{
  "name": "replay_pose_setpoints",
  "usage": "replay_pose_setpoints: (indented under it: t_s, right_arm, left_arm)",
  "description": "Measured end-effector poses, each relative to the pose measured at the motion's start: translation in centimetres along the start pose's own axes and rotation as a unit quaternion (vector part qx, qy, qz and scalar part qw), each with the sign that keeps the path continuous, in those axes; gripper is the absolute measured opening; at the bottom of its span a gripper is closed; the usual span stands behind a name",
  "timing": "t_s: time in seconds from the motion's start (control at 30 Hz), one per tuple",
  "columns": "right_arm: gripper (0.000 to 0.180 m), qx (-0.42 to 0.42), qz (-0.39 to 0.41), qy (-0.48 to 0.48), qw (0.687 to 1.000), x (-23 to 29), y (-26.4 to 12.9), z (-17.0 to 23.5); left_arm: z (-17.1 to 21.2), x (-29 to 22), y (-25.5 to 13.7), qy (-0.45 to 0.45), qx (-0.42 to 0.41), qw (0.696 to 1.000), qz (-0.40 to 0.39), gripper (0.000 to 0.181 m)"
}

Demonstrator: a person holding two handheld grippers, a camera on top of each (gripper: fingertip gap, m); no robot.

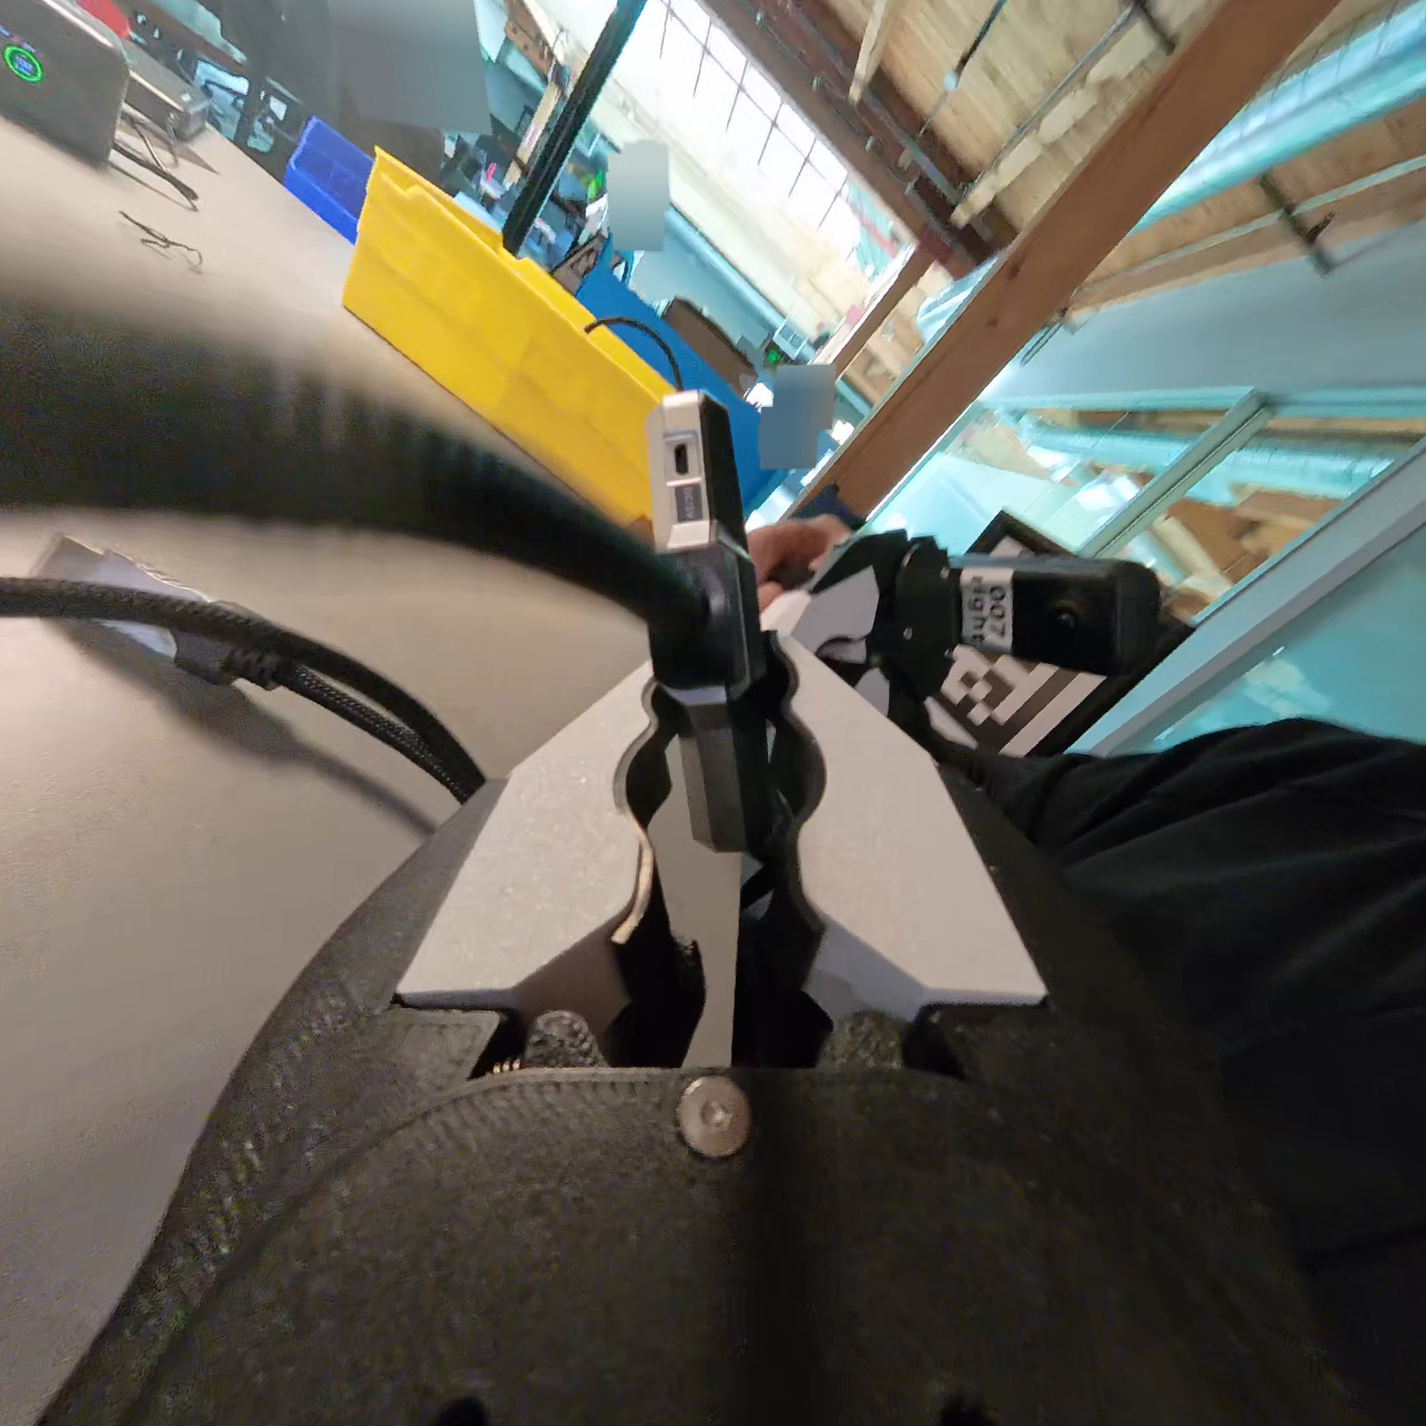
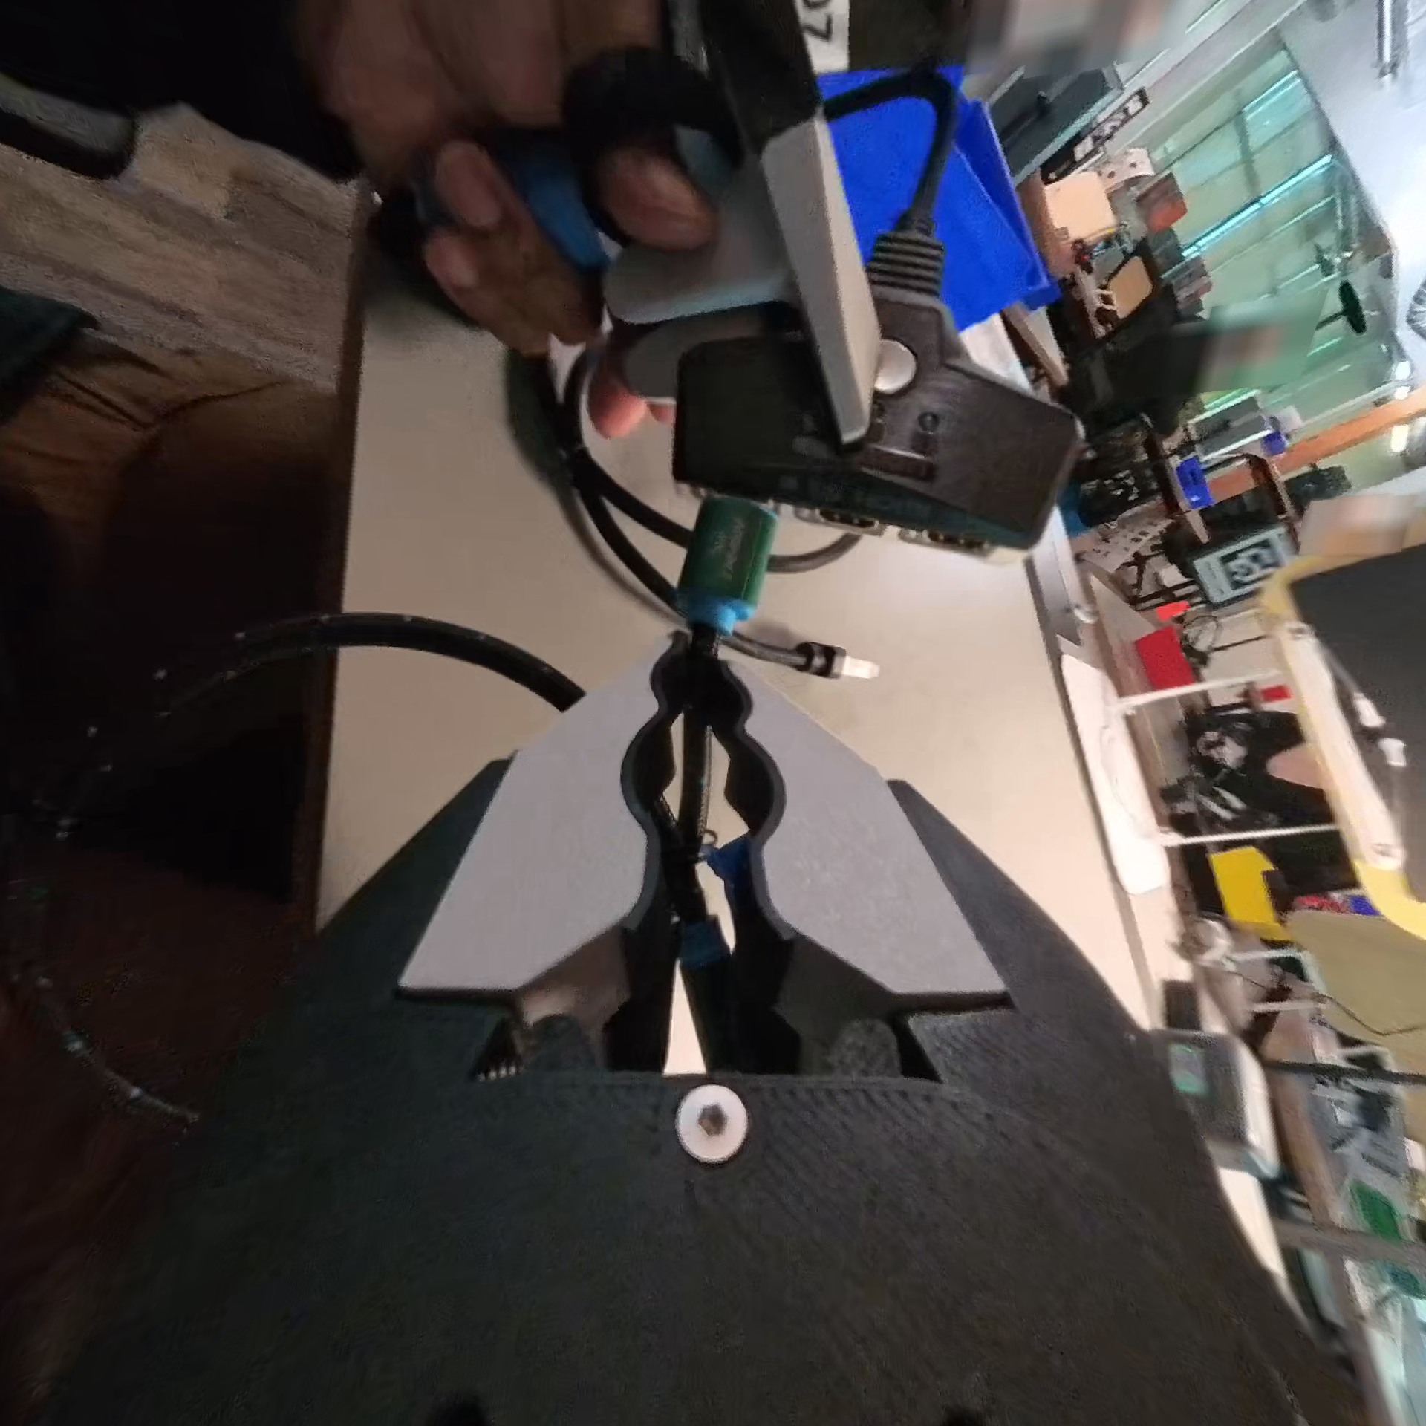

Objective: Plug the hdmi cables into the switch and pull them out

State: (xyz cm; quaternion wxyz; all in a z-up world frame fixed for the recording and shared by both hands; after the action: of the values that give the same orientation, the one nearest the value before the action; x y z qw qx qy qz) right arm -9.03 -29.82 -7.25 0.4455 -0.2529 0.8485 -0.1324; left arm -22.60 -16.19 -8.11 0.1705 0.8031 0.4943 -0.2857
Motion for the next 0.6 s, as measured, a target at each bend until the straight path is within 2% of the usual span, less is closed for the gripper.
replay_pose_setpoints:
  t_s: [0.03,0.1,0.17,0.23,0.33,0.37,0.43,0.47,0.6]
  right_arm:
    - [0.007,-0.004,0.019,-0.004,1.000,-0.9,-0.6,0.2]
    - [0.007,-0.024,0.006,0.026,0.999,-1.7,-1.1,0.1]
    - [0.006,-0.018,-0.030,-0.004,0.999,0.0,-0.3,-0.5]
    - [0.007,-0.007,0.003,-0.035,0.999,-0.3,-0.7,-0.3]
    - [0.007,-0.032,-0.017,0.008,0.999,-1.3,-1.4,-0.2]
    - [0.007,-0.025,-0.029,-0.009,0.999,-0.4,-0.9,-0.5]
    - [0.007,-0.007,0.002,-0.043,0.999,-0.4,-1.1,-0.2]
    - [0.007,-0.018,0.016,-0.034,0.999,-1.3,-1.8,0.1]
    - [0.007,-0.020,-0.011,-0.016,1.000,-0.5,-1.3,0.1]
  left_arm:
    - [0.2,-0.3,0.1,0.014,0.010,1.000,-0.005,0.022]
    - [0.1,-1.0,0.4,0.025,0.005,1.000,0.010,0.023]
    - [-0.2,-0.7,-0.1,0.022,0.002,1.000,0.010,0.022]
    - [0.3,-0.4,-0.3,0.011,0.018,1.000,0.009,0.022]
    - [-0.1,-1.5,0.3,0.031,0.009,0.999,0.012,0.023]
    - [-0.4,-1.3,0.1,0.029,0.010,0.999,0.008,0.033]
    - [-0.1,-0.8,0.0,0.019,0.026,0.999,0.004,0.031]
    - [0.1,-1.1,0.2,0.025,0.034,0.999,0.008,0.023]
    - [-0.5,-1.1,0.5,0.035,0.029,0.999,0.005,0.022]
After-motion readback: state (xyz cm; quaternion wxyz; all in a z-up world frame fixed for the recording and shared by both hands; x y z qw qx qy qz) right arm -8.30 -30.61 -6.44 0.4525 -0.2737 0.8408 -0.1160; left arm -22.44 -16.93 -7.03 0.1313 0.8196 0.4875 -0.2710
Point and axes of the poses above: each gripper's, where its closed fingertips meet, y out along the fingers, z out of its underside, x = y × z across the jaws, the point moved 9 cm from there along -y, back along the fingers, and after that the axes turned 4 degrees about x, right-handed, at the moved point
